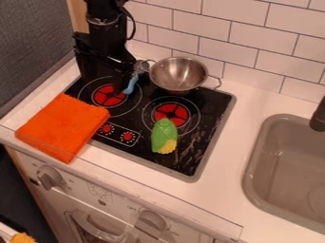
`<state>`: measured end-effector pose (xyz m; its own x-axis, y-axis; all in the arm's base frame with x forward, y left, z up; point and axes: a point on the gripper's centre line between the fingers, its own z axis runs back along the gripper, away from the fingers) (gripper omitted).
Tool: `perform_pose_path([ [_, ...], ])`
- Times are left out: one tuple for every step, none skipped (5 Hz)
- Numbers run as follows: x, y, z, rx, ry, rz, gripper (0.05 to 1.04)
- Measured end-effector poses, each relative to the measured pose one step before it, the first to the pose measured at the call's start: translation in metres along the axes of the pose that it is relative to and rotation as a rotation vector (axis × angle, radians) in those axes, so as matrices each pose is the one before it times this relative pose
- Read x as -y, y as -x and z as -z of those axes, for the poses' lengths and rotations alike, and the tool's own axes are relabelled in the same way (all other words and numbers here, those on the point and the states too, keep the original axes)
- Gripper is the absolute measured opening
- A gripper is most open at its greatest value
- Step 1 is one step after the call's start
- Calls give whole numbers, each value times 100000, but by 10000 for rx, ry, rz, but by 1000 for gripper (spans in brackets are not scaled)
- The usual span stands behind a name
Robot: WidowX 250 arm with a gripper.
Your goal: Moved the spoon onto the orange cloth in the lower left corner.
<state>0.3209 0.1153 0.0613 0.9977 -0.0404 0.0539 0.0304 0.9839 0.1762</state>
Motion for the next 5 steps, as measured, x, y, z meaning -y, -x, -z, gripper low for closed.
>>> perform_pose_path([
  [-665, -1528, 2072, -223, -243, -496, 1001],
  [517, -983, 1923, -264, 328, -419, 1000],
  [543, -165, 876, 15, 272, -271, 1001],
  [500, -413, 228, 241, 229, -196, 951],
  [65, -497, 268, 123, -88, 100, 634],
])
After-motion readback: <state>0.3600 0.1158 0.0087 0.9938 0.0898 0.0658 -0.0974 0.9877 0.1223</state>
